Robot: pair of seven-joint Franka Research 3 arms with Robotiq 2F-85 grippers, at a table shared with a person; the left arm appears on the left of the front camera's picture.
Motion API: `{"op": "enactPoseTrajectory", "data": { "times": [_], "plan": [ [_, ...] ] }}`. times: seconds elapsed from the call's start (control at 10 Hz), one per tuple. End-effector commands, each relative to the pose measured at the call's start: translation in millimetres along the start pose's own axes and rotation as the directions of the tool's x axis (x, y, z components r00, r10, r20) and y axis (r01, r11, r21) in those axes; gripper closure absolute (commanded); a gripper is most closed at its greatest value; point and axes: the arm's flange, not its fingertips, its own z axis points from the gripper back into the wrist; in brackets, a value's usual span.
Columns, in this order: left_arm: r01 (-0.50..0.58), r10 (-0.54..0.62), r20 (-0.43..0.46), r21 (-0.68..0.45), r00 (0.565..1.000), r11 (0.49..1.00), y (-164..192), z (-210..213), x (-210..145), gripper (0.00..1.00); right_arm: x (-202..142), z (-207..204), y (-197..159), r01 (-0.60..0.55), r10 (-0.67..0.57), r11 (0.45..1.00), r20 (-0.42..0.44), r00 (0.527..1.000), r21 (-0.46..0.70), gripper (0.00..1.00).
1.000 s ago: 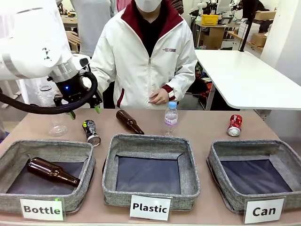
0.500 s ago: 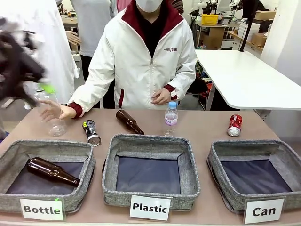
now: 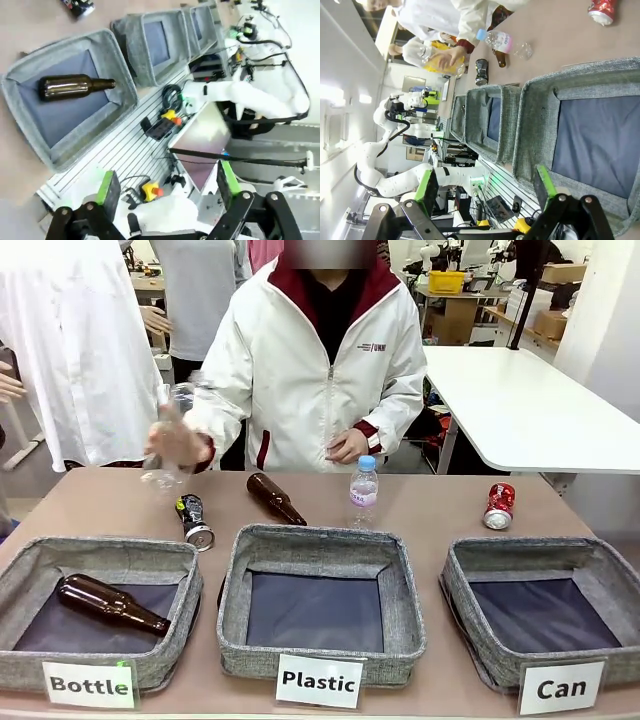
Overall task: Sort the can waste into the basket.
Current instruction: Pick up the can waste from the table and place it in the right Fabric basket.
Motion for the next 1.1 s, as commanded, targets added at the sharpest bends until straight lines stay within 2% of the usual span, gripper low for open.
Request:
{"op": "enactPoseTrajectory", "data": {
  "times": [0.0, 0.2, 0.5, 0.7, 0.8, 0.9, 1.0],
  "plan": [
    [0.030, -0.025, 0.045, -0.117, 0.999, 0.993, 25, 4, -4, 0.00, 2, 0, 1, -0.029, 0.029, 0.999, 0.016, 0.999, 0.021, 0.00],
    [-0.001, 0.008, 0.061, -0.115, 0.998, 0.993, 22, -9, 6, 0.00, 2, 0, 1, -0.029, 0.029, 0.999, 0.016, 0.999, 0.021, 0.00],
    [-0.121, 0.114, 0.109, 0.060, 0.987, 0.991, -15, -60, 52, 0.00, 2, 0, 1, -0.029, 0.029, 0.999, 0.016, 0.999, 0.021, 0.00],
    [-0.141, 0.134, 0.049, 0.197, 0.990, 0.970, -39, -111, 104, 0.00, 2, 0, 1, -0.029, 0.029, 0.999, 0.016, 0.999, 0.021, 0.00],
    [-0.155, 0.146, 0.056, 0.235, 0.988, 0.959, -45, -135, 133, 0.00, 2, 0, 1, -0.029, 0.029, 0.999, 0.016, 0.999, 0.021, 0.00],
    [-0.133, 0.146, -0.030, 0.268, 0.989, 0.954, -48, -156, 163, 0.00, 2, 0, 1, -0.029, 0.029, 0.999, 0.016, 0.999, 0.021, 0.00],
    [-0.142, 0.167, -0.074, 0.264, 0.983, 0.954, -46, -158, 180, 0.00, 2, 0, 1, -0.029, 0.029, 0.999, 0.016, 0.999, 0.021, 0.00]
  ]
}}
